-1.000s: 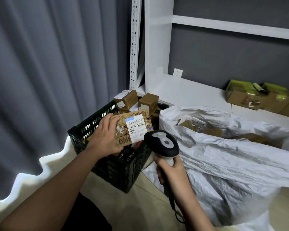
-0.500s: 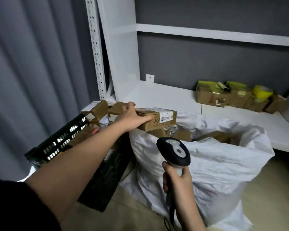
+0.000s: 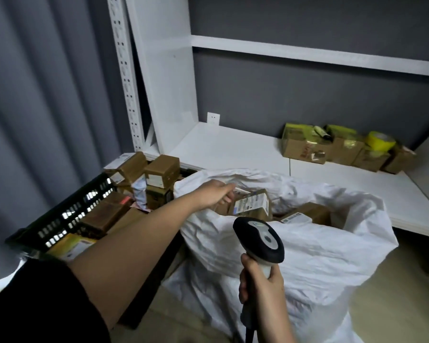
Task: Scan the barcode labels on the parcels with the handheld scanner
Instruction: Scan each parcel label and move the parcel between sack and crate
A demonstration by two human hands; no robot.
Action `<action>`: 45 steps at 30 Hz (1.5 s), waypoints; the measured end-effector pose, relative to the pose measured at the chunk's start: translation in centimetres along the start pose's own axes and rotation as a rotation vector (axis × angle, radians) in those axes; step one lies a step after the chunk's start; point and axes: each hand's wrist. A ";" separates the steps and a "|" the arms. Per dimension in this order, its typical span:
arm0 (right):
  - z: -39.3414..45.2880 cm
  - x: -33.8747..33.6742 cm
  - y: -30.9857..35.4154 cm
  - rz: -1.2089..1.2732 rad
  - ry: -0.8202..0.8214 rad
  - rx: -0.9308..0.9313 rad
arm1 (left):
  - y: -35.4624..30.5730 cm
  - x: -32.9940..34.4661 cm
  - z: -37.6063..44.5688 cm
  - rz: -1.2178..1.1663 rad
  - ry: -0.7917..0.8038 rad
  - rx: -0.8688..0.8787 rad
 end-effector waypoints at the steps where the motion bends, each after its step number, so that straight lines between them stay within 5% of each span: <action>1: -0.1 0.8 -0.3 -0.002 0.026 -0.003 | 0.8 -1.6 -0.4 -0.041 -0.075 0.030; 7: 0.2 7.9 -2.8 -0.058 0.252 -0.061 | 10.1 -12.4 -2.5 0.100 -0.511 -0.135; 17: 7.6 17.4 -9.7 -0.156 0.306 -0.043 | 15.5 -17.7 4.7 0.419 -0.542 -0.228; 27: 12.2 17.7 -15.8 -0.087 0.232 0.092 | 15.8 -15.4 20.8 0.324 -0.721 -0.330; 33: 12.2 17.5 -15.7 -0.089 0.225 0.116 | 15.5 -15.9 19.6 0.044 -0.807 -0.344; 36: 11.4 17.7 -14.0 -0.077 0.243 0.089 | 15.4 -16.6 15.4 -0.314 -0.752 -0.290; 40: 9.1 17.4 -11.9 -0.030 0.265 0.032 | 16.2 -17.5 7.9 -0.816 -0.495 -0.299; 45: 5.0 17.0 -7.8 0.083 0.215 -0.056 | 16.6 -16.8 -3.7 -1.022 -0.257 -0.435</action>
Point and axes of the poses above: each hand's wrist, its own z-axis towards the middle knuckle, its own x-axis out of the palm, y = z × x, and after that the axes turned 13 degrees about -x, right-handed
